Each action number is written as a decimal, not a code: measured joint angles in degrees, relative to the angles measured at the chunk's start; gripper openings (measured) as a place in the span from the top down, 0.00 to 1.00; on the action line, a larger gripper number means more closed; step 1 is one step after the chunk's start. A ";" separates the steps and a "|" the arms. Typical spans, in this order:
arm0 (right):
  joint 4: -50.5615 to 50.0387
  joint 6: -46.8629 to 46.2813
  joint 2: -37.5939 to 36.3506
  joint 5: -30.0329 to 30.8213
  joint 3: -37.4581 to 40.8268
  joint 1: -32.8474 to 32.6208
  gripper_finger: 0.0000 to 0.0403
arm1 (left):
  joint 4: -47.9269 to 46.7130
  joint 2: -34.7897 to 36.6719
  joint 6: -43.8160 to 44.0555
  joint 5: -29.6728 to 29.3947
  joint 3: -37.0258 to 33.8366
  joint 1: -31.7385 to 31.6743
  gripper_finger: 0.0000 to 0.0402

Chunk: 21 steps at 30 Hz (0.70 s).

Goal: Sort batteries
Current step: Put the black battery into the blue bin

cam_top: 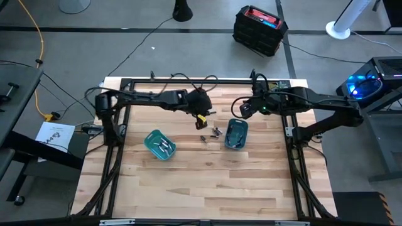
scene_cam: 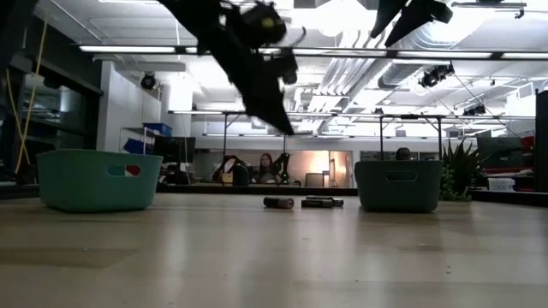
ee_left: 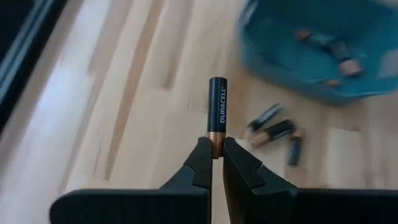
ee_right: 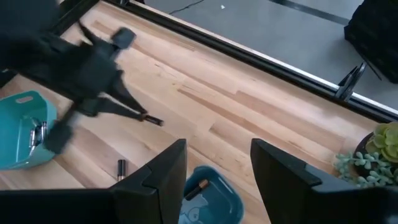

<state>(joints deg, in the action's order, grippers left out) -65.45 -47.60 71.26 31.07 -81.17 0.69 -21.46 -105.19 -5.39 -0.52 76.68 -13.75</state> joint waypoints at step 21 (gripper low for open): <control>1.01 -0.41 -0.11 0.46 0.02 0.00 0.57 | 26.81 -14.46 6.80 8.44 4.99 13.56 0.88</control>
<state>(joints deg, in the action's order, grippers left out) -64.45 -48.01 71.16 31.53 -81.14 0.69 5.35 -119.65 1.41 7.92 81.67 -0.19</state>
